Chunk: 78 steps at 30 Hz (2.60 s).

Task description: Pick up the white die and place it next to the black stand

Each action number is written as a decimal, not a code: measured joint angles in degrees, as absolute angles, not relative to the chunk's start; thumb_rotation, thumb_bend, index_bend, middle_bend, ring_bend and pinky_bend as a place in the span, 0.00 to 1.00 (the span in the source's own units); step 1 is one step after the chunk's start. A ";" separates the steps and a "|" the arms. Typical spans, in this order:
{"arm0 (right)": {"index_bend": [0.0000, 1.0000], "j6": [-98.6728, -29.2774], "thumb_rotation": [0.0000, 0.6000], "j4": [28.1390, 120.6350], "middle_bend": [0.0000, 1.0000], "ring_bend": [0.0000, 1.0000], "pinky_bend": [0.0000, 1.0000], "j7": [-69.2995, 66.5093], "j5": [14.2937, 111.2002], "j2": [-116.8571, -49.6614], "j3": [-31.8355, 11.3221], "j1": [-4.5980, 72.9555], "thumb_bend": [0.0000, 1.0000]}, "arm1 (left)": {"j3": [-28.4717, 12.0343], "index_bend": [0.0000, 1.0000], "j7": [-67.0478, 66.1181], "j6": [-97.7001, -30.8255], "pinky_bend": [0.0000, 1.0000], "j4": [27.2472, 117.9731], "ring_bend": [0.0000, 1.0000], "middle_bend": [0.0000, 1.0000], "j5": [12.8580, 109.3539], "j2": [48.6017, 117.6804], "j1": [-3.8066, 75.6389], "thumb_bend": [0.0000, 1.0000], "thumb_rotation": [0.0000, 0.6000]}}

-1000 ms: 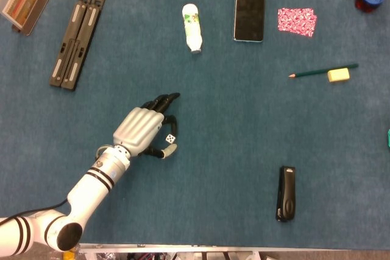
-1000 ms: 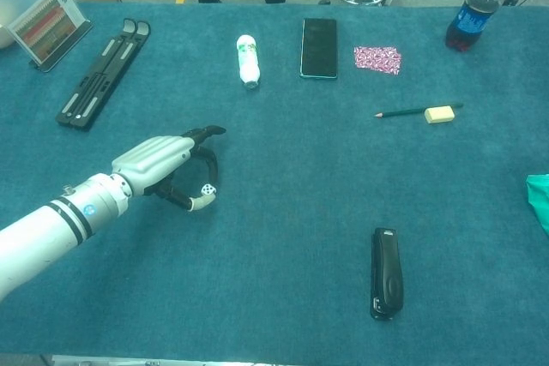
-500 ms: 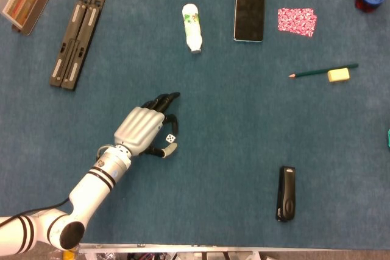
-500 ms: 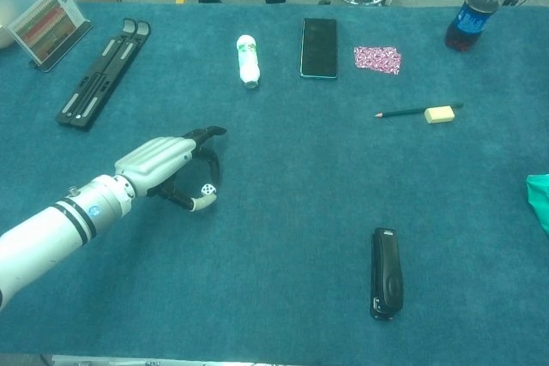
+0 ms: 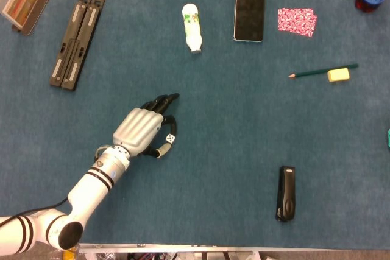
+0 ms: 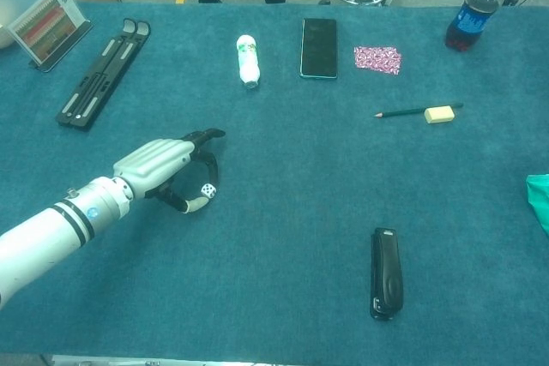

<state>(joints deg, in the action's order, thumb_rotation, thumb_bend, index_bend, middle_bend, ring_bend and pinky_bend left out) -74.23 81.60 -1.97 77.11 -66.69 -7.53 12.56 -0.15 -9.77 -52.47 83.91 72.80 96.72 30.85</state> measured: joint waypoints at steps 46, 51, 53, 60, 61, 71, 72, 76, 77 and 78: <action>0.54 -75.60 1.00 80.87 0.41 0.36 0.44 -3.98 76.97 -68.40 -7.44 10.94 0.03 | -4.56 0.56 -9.58 -70.16 0.17 88.09 0.00 0.00 75.34 84.15 23.62 0.31 1.00; 0.54 -74.97 1.00 80.06 0.41 0.36 0.44 -4.33 76.62 -69.01 -7.32 10.93 0.03 | -1.56 0.56 -8.48 -69.08 0.17 86.77 0.00 0.00 75.25 85.22 21.70 0.31 1.00; 0.54 -74.92 1.00 79.89 0.41 0.36 0.44 -4.47 76.61 -69.07 -7.35 10.93 0.03 | -1.45 0.56 -8.46 -69.04 0.17 86.51 0.00 0.00 75.75 85.43 21.69 0.31 1.00; 0.54 -75.14 1.00 79.81 0.41 0.36 0.44 -5.00 76.65 -68.92 -7.43 10.69 0.03 | -9.13 0.29 -8.35 -76.16 0.17 88.78 0.00 0.01 77.88 85.02 22.97 0.23 0.94; 0.54 -75.21 1.00 79.76 0.41 0.36 0.44 -5.20 76.63 -68.92 -7.44 10.60 0.03 | -10.44 0.25 -8.32 -77.19 0.17 89.75 0.00 0.00 77.94 84.74 23.03 0.19 0.89; 0.54 -74.55 1.00 78.81 0.41 0.36 0.44 -5.89 76.36 -69.31 -7.33 10.42 0.03 | -6.45 0.28 -4.76 -76.59 0.17 92.25 0.00 0.01 75.34 82.68 19.45 0.17 0.83; 0.54 -74.52 1.00 78.73 0.41 0.36 0.44 -5.91 76.39 -69.43 -7.35 10.45 0.03 | -6.31 0.28 -3.94 -76.63 0.17 91.91 0.00 0.01 75.47 82.67 19.10 0.17 0.84; 0.54 -74.04 1.00 78.31 0.41 0.36 0.44 -6.05 76.39 -69.93 -7.21 10.55 0.03 | -5.72 0.30 -2.46 -76.82 0.17 90.39 0.00 0.02 76.51 83.02 18.25 0.17 0.96; 0.54 -73.91 1.00 78.19 0.41 0.36 0.44 -6.11 76.37 -70.04 -7.17 10.57 0.03 | -5.58 0.30 -2.48 -76.78 0.17 90.23 0.00 0.02 76.62 83.13 18.17 0.17 0.98; 0.54 -73.80 1.00 78.05 0.41 0.36 0.44 -6.18 76.35 -70.14 -7.14 10.59 0.03 | -5.49 0.30 -2.56 -76.72 0.17 90.13 0.00 0.02 76.67 83.21 18.12 0.17 0.99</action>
<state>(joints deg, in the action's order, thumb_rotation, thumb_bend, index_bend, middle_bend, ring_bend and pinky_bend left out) -73.80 78.05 -6.18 76.35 -70.14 -7.14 10.59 -5.49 -2.56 -76.72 90.13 76.67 83.21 18.12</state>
